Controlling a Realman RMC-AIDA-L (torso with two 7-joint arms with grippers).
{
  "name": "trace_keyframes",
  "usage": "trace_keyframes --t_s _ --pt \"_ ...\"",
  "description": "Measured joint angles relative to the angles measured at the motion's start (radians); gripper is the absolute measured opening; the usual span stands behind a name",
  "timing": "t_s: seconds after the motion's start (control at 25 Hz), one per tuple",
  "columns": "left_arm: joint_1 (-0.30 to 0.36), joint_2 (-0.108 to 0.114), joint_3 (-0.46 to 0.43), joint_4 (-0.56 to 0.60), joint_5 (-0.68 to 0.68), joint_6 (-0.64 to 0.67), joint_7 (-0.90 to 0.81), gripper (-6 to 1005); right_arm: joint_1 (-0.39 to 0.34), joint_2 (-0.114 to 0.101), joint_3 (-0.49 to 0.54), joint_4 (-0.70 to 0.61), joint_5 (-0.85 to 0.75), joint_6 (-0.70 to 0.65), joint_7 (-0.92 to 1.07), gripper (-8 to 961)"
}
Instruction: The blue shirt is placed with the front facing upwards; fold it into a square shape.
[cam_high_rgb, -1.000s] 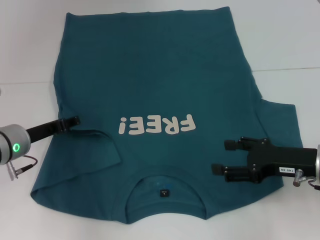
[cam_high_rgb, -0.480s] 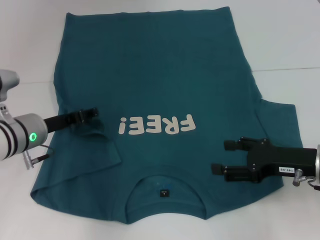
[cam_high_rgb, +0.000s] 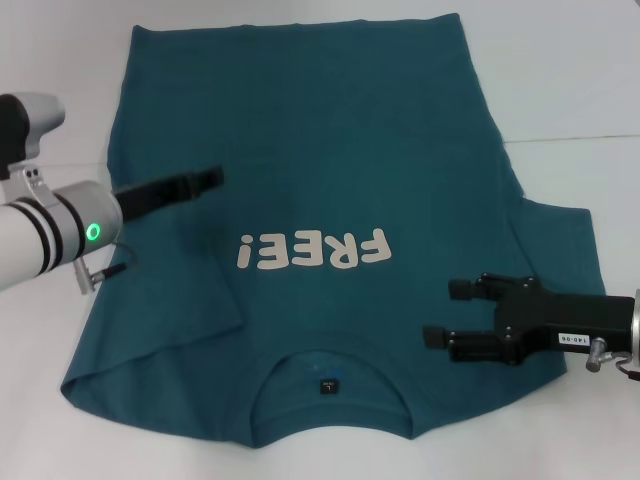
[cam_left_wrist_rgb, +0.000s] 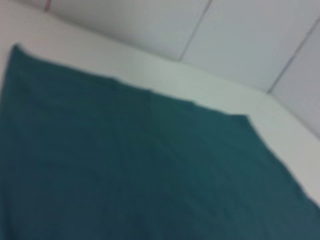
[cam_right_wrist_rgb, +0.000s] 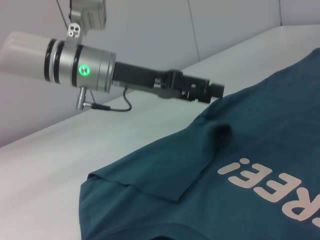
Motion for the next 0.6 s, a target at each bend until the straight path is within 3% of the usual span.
trace_keyframes --t_s 0.2,0.36,0.6 --pt "0.015 -0.001 0.0 0.041 -0.084 0.061 0.08 693 -0.001 -0.002 0.0 0.0 0.001 0.0 0.0 937" --pt "0.063 0.004 0.002 0.095 -0.095 0.179 0.143 693 -0.001 -0.001 0.003 0.0 0.001 0.0 0.004 937" --pt "0.195 0.024 -0.019 0.23 -0.1 0.586 0.35 700 -0.014 -0.017 0.084 -0.103 -0.002 -0.05 0.177 937"
